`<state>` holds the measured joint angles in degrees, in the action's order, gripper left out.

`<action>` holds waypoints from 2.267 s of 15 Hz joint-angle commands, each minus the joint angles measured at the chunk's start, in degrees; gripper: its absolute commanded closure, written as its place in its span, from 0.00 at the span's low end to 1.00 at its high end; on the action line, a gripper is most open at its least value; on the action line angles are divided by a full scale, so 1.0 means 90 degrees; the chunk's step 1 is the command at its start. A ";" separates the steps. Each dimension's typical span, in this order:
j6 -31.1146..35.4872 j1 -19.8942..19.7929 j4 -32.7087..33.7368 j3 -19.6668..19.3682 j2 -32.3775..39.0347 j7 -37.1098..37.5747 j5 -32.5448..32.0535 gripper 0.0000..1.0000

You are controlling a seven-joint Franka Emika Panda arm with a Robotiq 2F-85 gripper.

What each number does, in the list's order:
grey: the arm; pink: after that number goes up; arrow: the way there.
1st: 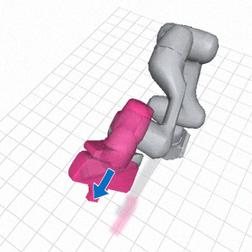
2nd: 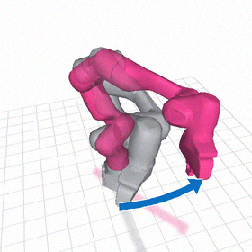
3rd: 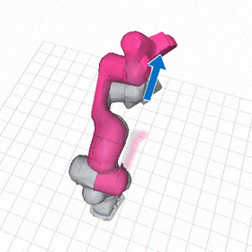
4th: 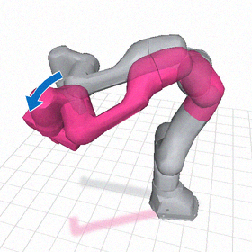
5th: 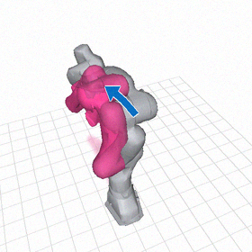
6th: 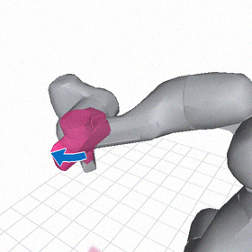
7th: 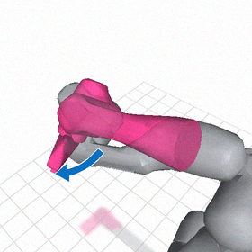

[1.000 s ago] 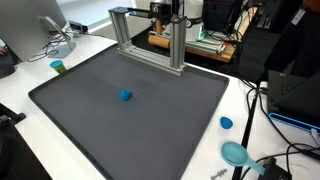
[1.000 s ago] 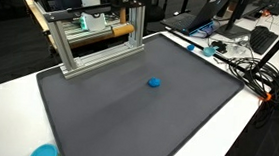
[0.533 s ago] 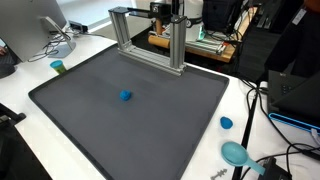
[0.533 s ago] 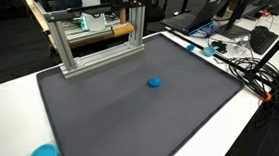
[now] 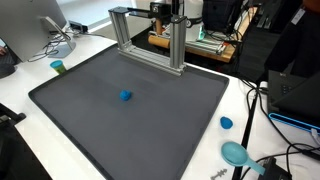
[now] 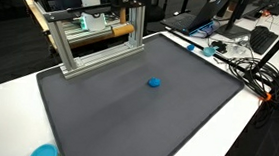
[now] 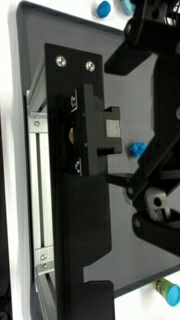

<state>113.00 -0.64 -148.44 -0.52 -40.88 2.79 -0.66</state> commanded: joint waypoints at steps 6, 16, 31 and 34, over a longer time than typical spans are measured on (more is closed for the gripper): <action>0.0750 -0.0203 -0.0112 0.0244 0.0388 0.0453 -0.0154 0.00; 0.0760 -0.0183 -0.0138 0.0030 0.0754 0.0186 -0.0003 0.05; 0.0877 -0.0025 -0.0314 0.0084 0.0789 0.0060 0.0035 0.09; 0.0876 -0.0014 -0.0359 0.0099 0.0767 0.0097 0.0039 0.12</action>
<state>119.50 -1.11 -150.27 0.29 -33.22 3.81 -1.03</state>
